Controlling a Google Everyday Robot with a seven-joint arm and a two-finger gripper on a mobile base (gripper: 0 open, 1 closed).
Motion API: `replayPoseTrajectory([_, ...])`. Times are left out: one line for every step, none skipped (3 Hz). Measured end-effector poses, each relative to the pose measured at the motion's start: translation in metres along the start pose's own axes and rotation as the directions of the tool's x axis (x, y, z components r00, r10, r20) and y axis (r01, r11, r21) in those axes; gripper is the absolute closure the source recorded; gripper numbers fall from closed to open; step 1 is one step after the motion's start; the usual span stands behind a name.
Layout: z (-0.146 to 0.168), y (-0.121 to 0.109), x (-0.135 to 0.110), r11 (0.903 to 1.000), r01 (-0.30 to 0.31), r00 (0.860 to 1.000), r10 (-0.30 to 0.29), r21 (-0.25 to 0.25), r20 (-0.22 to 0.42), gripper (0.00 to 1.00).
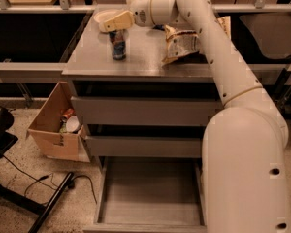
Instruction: Pick redbull can from bottom drawer and place on counter
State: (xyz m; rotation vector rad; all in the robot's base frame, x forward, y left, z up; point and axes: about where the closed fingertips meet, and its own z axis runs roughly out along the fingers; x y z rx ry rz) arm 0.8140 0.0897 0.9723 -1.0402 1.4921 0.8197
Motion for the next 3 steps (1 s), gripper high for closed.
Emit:
replayPoseTrajectory([-0.049, 0.014, -0.027, 0.9988, 0.038, 0.997, -0.040, -0.031, -0.059, 0.00])
replayPoseTrajectory([-0.126, 0.023, -0.046, 0.9980, 0.058, 0.981, -0.052, 0.027, -0.186, 0.00])
replayPoseTrajectory([-0.243, 0.036, -0.043, 0.9534, 0.058, 0.888, 0.087, 0.296, -0.452, 0.00])
